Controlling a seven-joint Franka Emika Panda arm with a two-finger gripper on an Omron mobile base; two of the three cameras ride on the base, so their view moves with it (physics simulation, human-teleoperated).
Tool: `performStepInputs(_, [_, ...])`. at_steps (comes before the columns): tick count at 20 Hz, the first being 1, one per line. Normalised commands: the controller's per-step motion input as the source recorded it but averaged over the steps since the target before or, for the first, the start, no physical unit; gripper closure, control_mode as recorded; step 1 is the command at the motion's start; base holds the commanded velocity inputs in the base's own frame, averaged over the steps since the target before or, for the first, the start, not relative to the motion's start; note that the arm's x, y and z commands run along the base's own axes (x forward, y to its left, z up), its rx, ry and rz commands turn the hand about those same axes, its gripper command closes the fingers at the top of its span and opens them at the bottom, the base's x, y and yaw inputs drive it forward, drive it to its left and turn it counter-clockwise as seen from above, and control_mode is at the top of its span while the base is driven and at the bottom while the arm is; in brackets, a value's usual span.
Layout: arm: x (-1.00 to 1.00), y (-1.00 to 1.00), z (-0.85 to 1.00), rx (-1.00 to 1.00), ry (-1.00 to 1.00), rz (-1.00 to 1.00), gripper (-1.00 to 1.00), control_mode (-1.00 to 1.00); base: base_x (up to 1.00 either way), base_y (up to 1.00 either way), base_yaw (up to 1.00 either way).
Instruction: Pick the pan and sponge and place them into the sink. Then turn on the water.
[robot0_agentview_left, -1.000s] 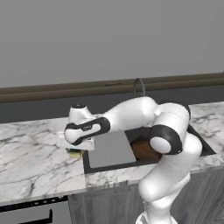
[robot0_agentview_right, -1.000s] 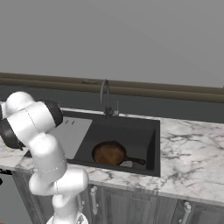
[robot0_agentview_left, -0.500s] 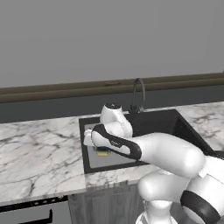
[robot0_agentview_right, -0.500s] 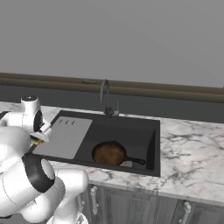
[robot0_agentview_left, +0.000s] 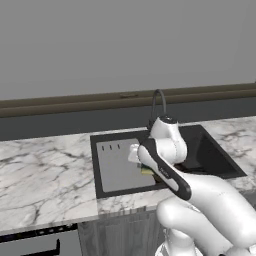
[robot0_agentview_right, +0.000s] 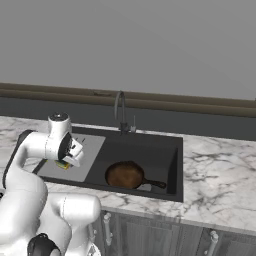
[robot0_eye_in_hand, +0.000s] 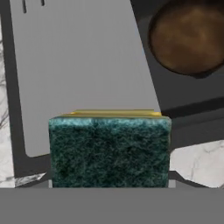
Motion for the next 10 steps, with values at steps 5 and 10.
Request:
performStepInputs(5, [0.0,-1.0,0.12,0.0,0.04,-0.15,1.0,-1.0,0.0,0.0,0.0])
performStepInputs(10, [0.31,-1.0,0.03,0.01,0.03,-0.15,1.0,-1.0,0.0,0.0,0.0])
